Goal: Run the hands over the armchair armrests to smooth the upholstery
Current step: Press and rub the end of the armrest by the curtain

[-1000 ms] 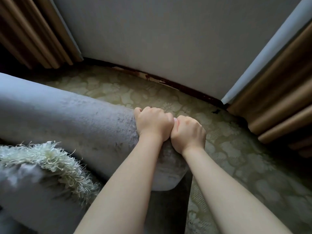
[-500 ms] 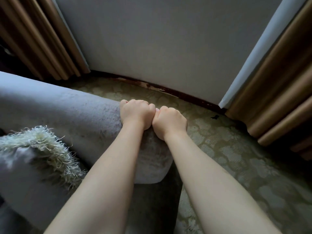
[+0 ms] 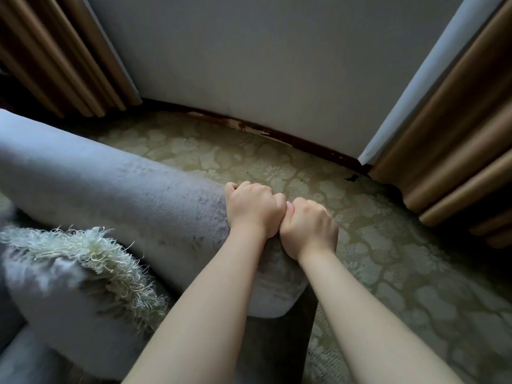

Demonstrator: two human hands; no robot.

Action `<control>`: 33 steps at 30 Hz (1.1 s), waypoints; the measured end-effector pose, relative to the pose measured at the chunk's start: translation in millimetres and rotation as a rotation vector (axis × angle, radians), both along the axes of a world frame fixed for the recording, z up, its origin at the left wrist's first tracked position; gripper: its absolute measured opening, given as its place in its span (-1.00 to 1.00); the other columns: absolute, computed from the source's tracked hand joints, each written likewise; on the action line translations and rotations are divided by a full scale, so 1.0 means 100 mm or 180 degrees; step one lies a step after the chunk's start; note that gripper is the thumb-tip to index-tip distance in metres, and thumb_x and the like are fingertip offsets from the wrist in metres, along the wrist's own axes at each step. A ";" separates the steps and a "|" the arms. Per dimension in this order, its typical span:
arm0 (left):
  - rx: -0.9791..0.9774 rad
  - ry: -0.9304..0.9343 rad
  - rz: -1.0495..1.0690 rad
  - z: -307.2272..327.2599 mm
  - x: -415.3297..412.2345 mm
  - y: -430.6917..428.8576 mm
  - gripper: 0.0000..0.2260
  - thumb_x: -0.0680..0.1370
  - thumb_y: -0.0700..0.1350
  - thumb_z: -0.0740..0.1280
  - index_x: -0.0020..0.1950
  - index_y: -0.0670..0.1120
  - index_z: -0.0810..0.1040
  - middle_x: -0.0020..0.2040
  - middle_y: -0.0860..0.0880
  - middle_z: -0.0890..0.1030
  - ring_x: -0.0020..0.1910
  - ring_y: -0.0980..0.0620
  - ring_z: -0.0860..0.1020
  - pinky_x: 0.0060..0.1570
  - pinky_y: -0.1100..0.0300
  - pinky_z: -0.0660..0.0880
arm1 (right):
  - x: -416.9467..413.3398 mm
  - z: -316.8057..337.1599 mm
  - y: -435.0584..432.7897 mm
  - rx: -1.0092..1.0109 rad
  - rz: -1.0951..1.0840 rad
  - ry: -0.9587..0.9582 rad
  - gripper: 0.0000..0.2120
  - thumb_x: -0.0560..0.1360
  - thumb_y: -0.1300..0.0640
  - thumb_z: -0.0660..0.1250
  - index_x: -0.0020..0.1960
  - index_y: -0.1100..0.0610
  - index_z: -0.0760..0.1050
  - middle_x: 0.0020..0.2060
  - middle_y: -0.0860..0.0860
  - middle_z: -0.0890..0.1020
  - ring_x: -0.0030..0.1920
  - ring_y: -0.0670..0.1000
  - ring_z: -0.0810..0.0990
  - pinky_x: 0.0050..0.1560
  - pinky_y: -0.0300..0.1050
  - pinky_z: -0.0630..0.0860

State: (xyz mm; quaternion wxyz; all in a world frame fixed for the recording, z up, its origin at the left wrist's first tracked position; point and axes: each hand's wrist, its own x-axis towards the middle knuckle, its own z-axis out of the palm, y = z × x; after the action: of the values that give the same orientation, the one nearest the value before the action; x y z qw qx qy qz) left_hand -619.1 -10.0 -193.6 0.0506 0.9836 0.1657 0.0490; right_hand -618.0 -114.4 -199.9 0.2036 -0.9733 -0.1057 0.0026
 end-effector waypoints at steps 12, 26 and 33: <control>0.0437 0.0339 -0.0206 0.12 -0.15 -0.07 -0.63 0.56 0.09 0.03 -0.11 -0.02 0.59 0.00 0.00 0.62 0.05 -0.04 0.50 0.00 0.04 0.20 | -0.10 0.12 -0.06 0.0159 0.0200 0.0302 -0.59 0.58 -0.05 -0.03 0.10 0.19 0.47 0.08 0.16 0.55 0.13 0.19 0.48 -0.02 0.01 0.38; 0.0476 0.0179 -0.0559 0.13 -0.65 -0.09 -0.65 0.56 0.07 0.01 -0.18 0.01 0.55 -0.03 0.02 0.60 0.03 -0.02 0.49 -0.06 0.05 0.15 | -0.68 0.16 -0.14 0.0191 -0.0151 0.0124 -0.60 0.57 -0.05 0.01 0.08 0.19 0.49 0.04 0.16 0.57 0.09 0.18 0.50 -0.14 -0.04 0.27; 0.0407 0.0177 -0.0536 0.06 -0.56 -0.18 -0.64 0.56 0.06 0.02 -0.16 0.00 0.58 -0.04 0.03 0.61 0.03 -0.01 0.48 -0.09 0.05 0.10 | -0.60 0.09 -0.20 0.0124 -0.0229 0.0031 -0.62 0.57 -0.04 0.02 0.02 0.19 0.50 0.00 0.17 0.59 0.05 0.21 0.52 -0.16 -0.04 0.26</control>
State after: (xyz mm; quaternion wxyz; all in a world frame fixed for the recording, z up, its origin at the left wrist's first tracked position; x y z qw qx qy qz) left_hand -675.4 -27.8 -188.1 -0.0128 0.9963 0.0804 0.0278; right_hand -678.4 -134.4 -190.8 0.2230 -0.9723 -0.0697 -0.0021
